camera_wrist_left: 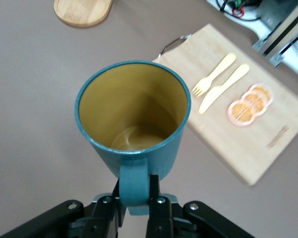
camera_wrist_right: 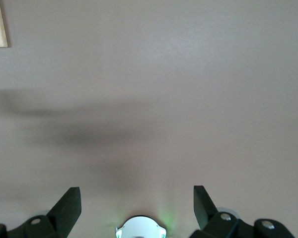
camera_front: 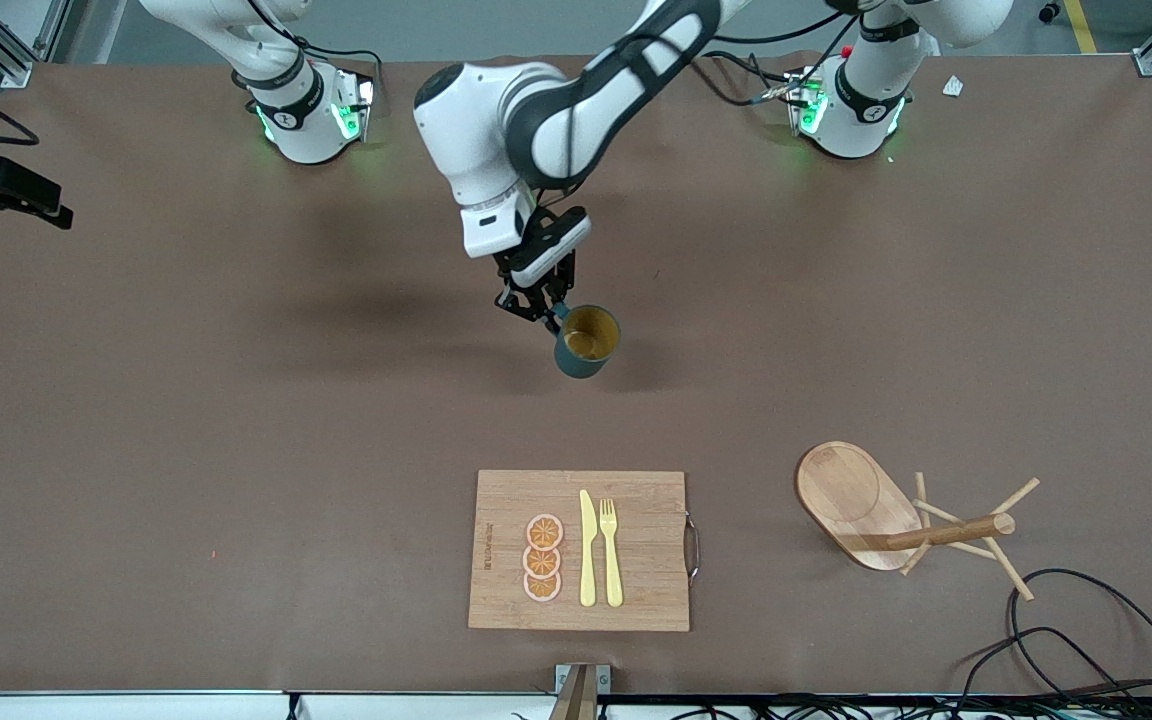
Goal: Pass cup and hang on rack
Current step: 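Grasp the mug handle with the left gripper and lift, then carry the mug with the left gripper to the wooden rack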
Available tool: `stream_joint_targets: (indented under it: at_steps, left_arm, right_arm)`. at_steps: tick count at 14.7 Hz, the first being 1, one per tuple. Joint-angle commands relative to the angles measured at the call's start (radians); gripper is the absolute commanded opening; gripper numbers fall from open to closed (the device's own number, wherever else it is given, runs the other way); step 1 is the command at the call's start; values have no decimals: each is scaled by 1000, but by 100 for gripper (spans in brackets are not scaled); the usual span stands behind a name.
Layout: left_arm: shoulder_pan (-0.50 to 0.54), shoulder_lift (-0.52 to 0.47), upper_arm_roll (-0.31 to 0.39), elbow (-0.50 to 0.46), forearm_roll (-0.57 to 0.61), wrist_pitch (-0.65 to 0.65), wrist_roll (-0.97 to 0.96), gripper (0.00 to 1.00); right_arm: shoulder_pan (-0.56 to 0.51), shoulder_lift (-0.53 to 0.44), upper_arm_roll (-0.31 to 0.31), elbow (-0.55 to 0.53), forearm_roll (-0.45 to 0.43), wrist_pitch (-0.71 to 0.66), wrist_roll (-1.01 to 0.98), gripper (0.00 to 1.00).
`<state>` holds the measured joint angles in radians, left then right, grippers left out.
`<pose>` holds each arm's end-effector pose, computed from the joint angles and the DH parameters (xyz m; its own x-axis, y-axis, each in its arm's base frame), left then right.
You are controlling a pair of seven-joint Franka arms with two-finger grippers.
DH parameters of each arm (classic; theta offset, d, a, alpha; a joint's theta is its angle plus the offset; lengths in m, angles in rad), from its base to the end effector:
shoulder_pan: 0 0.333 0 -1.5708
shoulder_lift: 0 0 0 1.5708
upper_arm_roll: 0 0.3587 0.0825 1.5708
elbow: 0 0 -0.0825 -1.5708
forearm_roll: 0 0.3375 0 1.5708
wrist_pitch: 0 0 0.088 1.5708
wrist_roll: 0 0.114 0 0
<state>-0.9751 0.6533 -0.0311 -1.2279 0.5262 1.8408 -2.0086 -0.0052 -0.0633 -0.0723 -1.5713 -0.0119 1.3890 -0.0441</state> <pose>0.4257 -0.5787 0.4362 0.5626 0.6943 0.4488 0.7273 -0.6738 0.1306 0.4636 -0.0390 0.6760 0.9923 -0.0343 -0.1191 -0.0343 -0.9994 0.0021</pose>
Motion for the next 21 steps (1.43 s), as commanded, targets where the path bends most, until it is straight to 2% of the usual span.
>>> stream_joint_targets:
  at_steps: [1,4,8,14,21]
  left_arm:
    - [97,-150,-3,-41,-121,-9,118,0]
    - [225,-240,-3,-41,-248,-11,275,0]
    - [399,-306,-4,-41,-428,-11,448,0]
    - [657,-327,-7,-39,-754,-11,707,0]
    - [890,-293,-4,-41,-1144,-11,982,0]
  right_arm:
    - [10,-41,-6,-42,7,10,49,100]
    - [7,-69,-4,-41,7,11,47,100]
    - [5,-84,-3,-26,6,-2,46,100]
    - [-1,-73,-4,10,16,-16,50,100]
    - [-7,-46,-3,48,16,-19,39,100]
